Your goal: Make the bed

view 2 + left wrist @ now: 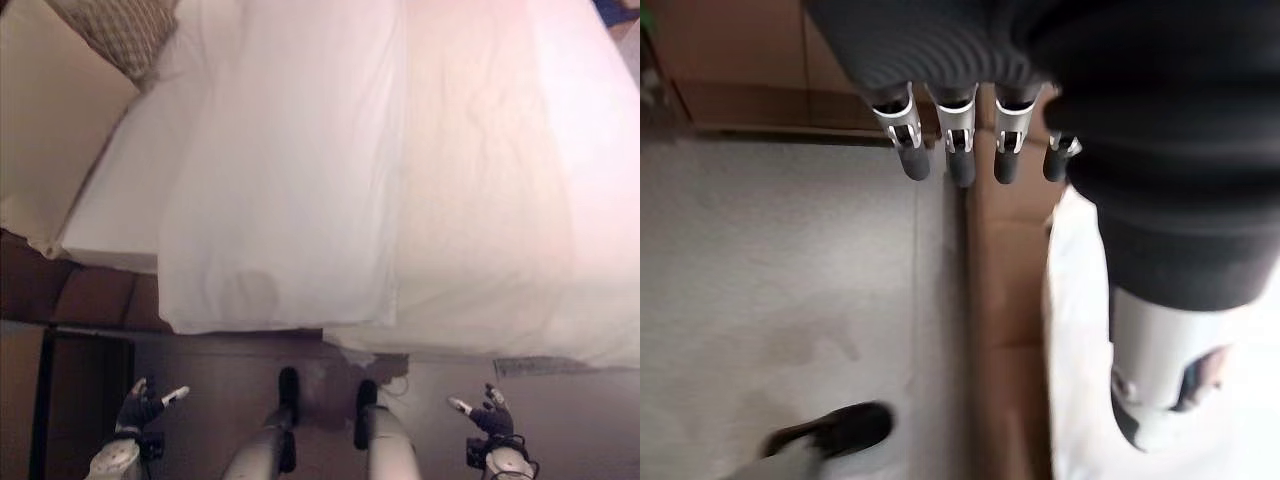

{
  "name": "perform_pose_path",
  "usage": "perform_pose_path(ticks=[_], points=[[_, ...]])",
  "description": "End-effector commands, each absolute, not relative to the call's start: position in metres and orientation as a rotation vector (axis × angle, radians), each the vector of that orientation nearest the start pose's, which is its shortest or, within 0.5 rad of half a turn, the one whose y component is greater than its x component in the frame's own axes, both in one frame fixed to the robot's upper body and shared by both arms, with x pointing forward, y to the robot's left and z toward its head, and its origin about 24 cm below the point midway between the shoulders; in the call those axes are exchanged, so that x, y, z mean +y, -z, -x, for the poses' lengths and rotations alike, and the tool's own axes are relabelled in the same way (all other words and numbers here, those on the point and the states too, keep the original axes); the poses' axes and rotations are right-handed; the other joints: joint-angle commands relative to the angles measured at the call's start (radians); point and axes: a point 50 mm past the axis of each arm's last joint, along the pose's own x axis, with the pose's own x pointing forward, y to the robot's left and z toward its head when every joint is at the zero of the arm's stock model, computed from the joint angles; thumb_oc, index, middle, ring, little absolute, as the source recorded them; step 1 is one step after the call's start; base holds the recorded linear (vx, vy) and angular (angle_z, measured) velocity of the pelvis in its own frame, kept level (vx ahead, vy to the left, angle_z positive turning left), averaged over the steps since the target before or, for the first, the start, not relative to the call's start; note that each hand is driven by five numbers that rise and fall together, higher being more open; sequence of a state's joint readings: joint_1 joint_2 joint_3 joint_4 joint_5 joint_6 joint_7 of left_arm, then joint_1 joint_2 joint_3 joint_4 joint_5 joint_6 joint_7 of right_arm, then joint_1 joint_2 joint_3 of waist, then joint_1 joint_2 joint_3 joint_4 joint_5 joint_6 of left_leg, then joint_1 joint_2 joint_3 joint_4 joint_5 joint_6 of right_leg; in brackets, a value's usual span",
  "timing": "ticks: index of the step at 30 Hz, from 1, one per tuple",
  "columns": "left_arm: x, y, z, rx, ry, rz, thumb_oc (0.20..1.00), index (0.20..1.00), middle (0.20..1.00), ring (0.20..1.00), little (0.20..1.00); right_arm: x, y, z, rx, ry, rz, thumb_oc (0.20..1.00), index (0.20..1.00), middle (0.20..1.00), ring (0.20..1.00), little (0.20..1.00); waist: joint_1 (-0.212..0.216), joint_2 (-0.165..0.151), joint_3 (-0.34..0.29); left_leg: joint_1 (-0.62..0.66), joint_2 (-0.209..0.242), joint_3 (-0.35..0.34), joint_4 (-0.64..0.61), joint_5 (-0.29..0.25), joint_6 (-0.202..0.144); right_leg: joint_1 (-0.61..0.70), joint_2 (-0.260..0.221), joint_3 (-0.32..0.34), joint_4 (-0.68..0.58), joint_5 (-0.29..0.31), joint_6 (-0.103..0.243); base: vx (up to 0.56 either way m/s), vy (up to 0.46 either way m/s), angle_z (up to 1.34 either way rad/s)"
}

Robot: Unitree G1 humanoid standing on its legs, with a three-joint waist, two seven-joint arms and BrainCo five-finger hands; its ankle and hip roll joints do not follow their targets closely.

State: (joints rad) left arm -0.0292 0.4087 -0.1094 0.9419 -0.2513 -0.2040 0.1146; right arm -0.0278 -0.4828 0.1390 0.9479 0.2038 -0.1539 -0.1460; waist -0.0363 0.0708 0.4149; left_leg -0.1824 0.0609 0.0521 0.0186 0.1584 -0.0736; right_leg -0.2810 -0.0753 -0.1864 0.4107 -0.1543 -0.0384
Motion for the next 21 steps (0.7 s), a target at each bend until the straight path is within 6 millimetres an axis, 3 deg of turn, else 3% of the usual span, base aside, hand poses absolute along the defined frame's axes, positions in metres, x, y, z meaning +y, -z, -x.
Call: perform_pose_path(ticks=[1,3,5,9,16,21], points=[[0.283,0.112,-0.163,0.817,-0.178,-0.446,1.000,1.000,1.000,1.000,1.000,-0.313,0.104,-0.154,0.886,0.230,0.527,1.000,1.000,1.000,1.000,1.000,-0.002,-0.045,-0.074,0.067,-0.062,-0.047,0.091,-0.109,-0.014,0.165,-0.012,-0.008,-0.257,0.113,0.136,0.05,0.034,-0.06],[0.281,0.118,-0.154,0.866,-0.182,-0.418,1.000,1.000,1.000,1.000,1.000,-0.312,0.108,-0.148,0.924,0.223,0.527,1.000,1.000,1.000,1.000,1.000,-0.002,-0.043,-0.097,0.085,-0.069,-0.054,0.073,-0.115,-0.008,0.178,-0.002,-0.002,-0.269,0.115,0.137,0.08,0.032,-0.06],[0.273,0.138,-0.124,1.009,-0.239,-0.285,1.000,1.000,1.000,1.000,1.000,-0.302,0.123,-0.134,1.020,0.203,0.496,1.000,1.000,1.000,1.000,1.000,-0.009,-0.051,-0.172,0.153,-0.068,-0.042,0.011,-0.125,0.012,0.231,0.009,0.027,-0.332,0.135,0.142,0.14,0.074,-0.05],[0.261,0.149,-0.104,1.095,-0.239,-0.234,1.000,1.000,1.000,1.000,1.000,-0.284,0.134,-0.128,1.065,0.187,0.427,1.000,1.000,1.000,1.000,1.000,-0.003,-0.055,-0.239,0.225,-0.075,-0.025,-0.068,-0.129,0.034,0.286,0.006,0.043,-0.387,0.158,0.155,0.10,0.084,-0.12],[0.232,0.147,-0.128,1.000,-0.062,-0.277,1.000,1.000,1.000,1.000,1.000,-0.251,0.144,-0.129,1.061,0.095,0.375,1.000,1.000,1.000,1.000,1.000,0.005,-0.070,-0.285,0.272,-0.079,0.002,-0.106,-0.142,0.047,0.324,0.014,0.063,-0.449,0.184,0.166,0.03,0.046,-0.14],[0.226,0.151,-0.124,1.027,-0.080,-0.245,1.000,1.000,1.000,1.000,1.000,-0.237,0.150,-0.124,1.102,0.020,0.411,1.000,1.000,1.000,1.000,1.000,0.020,-0.082,-0.300,0.303,-0.083,0.003,-0.106,-0.154,0.053,0.361,0.014,0.061,-0.454,0.178,0.164,0.04,0.006,-0.12]])
